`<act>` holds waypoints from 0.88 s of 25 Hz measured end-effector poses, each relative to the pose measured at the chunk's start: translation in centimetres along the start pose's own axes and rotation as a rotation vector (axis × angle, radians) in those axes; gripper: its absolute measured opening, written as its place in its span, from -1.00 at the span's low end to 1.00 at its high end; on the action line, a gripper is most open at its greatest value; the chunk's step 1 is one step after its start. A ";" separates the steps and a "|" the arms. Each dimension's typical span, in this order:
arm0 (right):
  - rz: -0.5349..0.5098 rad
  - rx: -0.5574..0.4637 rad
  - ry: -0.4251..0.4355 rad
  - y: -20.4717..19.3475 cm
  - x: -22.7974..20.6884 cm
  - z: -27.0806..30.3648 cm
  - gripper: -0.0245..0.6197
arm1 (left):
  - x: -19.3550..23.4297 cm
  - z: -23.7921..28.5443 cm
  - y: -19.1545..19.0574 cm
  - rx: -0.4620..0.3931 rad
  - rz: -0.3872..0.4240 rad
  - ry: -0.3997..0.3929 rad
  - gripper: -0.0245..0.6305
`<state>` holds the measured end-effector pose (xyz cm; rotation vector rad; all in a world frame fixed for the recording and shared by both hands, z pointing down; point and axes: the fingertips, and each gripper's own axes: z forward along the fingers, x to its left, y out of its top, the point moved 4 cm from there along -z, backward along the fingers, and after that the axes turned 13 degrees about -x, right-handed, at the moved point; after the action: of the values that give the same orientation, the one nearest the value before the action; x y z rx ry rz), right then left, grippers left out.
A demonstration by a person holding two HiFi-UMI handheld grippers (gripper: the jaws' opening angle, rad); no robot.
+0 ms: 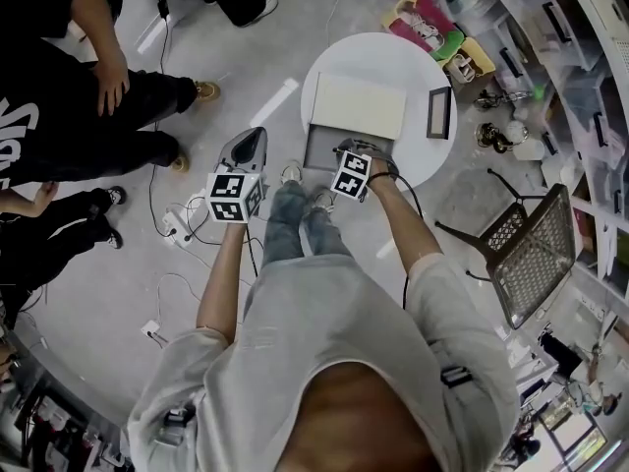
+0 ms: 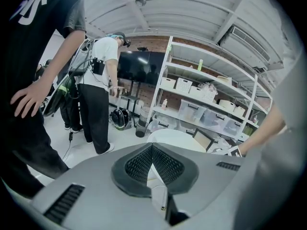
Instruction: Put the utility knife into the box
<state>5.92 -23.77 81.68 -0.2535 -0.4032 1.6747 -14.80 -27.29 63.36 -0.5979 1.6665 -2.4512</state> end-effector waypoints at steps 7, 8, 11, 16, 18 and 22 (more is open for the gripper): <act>0.031 -0.023 0.027 0.0 -0.2 0.0 -0.70 | -0.3 0.0 -0.2 0.004 -0.001 -0.014 -0.87; 0.032 -0.024 0.031 -0.1 -0.2 0.0 -0.68 | -0.4 0.0 -0.3 0.004 0.000 -0.016 -0.87; 0.033 -0.032 0.028 0.0 -0.4 0.0 -0.48 | -0.5 0.0 -0.3 0.003 0.004 -0.018 -0.87; 0.013 -0.047 -0.011 0.2 -0.5 -0.6 -0.43 | -0.6 -0.4 -0.1 0.000 0.008 -0.014 -0.87; 0.017 -0.063 -0.029 0.2 -0.5 -1.1 -0.44 | -0.7 -0.5 -0.1 -0.002 0.007 -0.014 -0.87; 0.026 -0.110 -0.084 0.6 -0.9 -2.3 -0.61 | -1.3 -0.2 -0.1 -0.005 0.011 -0.024 -0.87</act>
<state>6.41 -24.43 79.32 -0.2711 -0.5587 1.6946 -13.72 -26.66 63.04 -0.6151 1.6631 -2.4233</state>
